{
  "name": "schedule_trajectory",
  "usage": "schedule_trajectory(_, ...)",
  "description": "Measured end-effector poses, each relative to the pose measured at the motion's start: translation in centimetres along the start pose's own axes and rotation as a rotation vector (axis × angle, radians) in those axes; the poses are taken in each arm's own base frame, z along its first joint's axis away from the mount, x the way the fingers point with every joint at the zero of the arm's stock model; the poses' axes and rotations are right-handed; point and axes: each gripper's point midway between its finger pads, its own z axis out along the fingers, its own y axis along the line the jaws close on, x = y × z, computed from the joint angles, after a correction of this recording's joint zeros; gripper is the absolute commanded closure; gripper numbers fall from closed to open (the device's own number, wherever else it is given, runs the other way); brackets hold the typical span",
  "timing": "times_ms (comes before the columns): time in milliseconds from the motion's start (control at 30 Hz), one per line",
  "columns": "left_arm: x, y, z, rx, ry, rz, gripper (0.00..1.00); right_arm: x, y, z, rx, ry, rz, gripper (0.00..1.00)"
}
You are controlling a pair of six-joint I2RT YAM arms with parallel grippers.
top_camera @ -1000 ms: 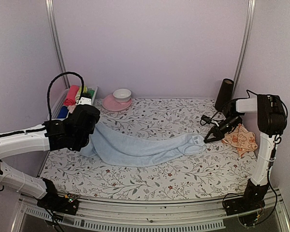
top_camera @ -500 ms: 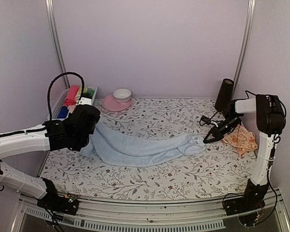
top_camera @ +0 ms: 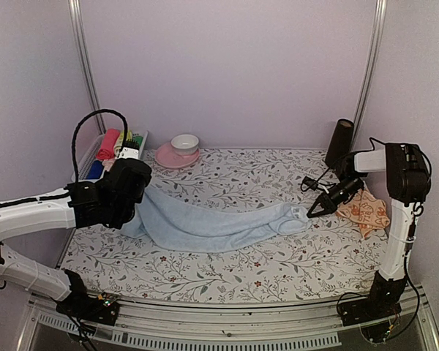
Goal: Roll the towels
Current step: Pick up the towel from the center of the board.
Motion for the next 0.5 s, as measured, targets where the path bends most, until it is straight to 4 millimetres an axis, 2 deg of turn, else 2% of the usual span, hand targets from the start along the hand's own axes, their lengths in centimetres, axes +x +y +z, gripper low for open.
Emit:
schedule_trajectory(200, 0.1, 0.0, 0.1, 0.003, 0.004, -0.001, 1.0, -0.1, -0.7, -0.2, 0.043, 0.011, 0.002, 0.98)
schedule_trajectory(300, 0.0, -0.2, 0.2, 0.014, 0.005, 0.001, 1.0, -0.7, -2.0, -1.8, 0.175, 0.031, -0.013, 0.98)
schedule_trajectory(367, -0.2, -0.3, 0.2, 0.023, 0.003, 0.006, 1.0, -2.0, -2.6, -4.4, 0.324, 0.029, -0.048, 0.98)
schedule_trajectory(500, -2.9, -0.1, -0.2, 0.047, -0.029, -0.019, 1.0, -6.6, -1.4, -12.7, 0.675, -0.062, -0.165, 0.98)
